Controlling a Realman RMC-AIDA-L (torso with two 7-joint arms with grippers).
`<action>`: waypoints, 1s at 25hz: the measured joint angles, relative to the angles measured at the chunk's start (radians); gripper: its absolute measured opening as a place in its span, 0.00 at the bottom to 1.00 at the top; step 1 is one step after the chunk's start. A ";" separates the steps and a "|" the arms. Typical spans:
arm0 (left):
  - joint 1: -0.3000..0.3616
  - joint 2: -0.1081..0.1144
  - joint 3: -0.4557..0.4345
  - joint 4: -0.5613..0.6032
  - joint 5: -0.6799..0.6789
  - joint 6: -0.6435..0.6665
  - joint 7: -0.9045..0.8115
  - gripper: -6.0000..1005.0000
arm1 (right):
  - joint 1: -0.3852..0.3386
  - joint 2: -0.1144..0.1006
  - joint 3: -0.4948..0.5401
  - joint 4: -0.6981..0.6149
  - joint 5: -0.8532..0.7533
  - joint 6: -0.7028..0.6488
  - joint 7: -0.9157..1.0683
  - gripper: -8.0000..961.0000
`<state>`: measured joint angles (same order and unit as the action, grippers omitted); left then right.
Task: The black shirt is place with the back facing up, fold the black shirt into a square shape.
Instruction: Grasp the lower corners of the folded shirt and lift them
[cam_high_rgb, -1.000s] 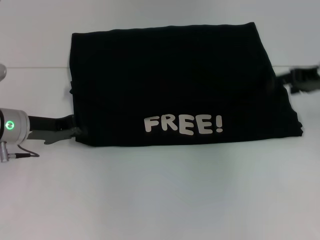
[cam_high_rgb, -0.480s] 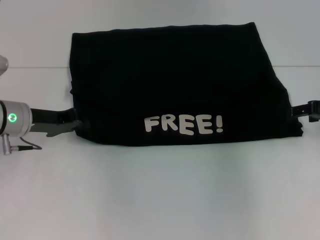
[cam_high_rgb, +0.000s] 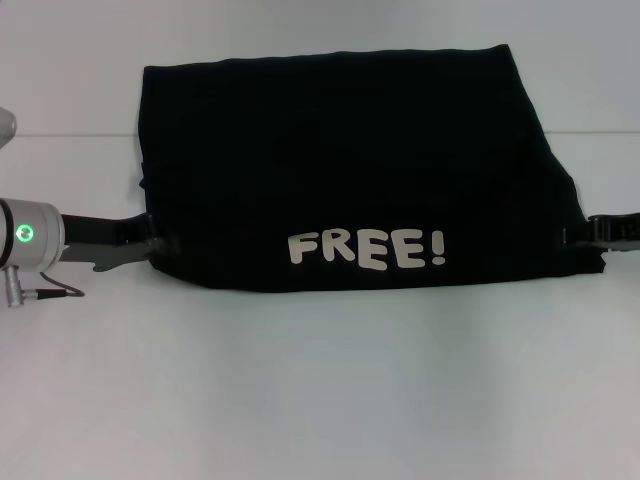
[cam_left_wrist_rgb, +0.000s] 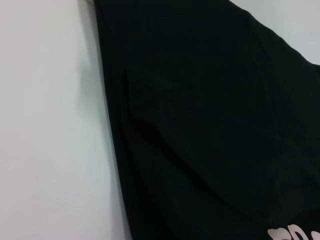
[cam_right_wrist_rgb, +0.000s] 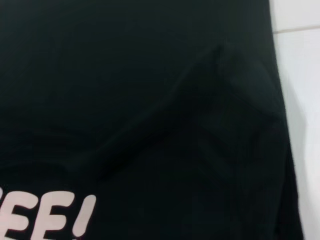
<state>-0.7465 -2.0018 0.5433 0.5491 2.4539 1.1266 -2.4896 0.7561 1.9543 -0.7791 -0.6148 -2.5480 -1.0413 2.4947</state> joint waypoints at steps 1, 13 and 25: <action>0.000 0.000 0.000 0.000 0.000 0.000 0.000 0.00 | 0.002 0.001 0.000 0.005 0.000 0.000 0.001 0.66; 0.005 0.000 -0.002 0.000 0.000 -0.007 0.000 0.00 | 0.006 -0.002 0.007 0.011 0.001 0.006 0.010 0.31; 0.006 -0.002 -0.003 0.000 -0.002 -0.007 0.000 0.00 | 0.009 -0.002 0.003 0.016 0.001 0.008 0.010 0.15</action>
<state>-0.7408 -2.0034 0.5399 0.5491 2.4517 1.1195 -2.4896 0.7647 1.9522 -0.7762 -0.5983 -2.5469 -1.0333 2.5050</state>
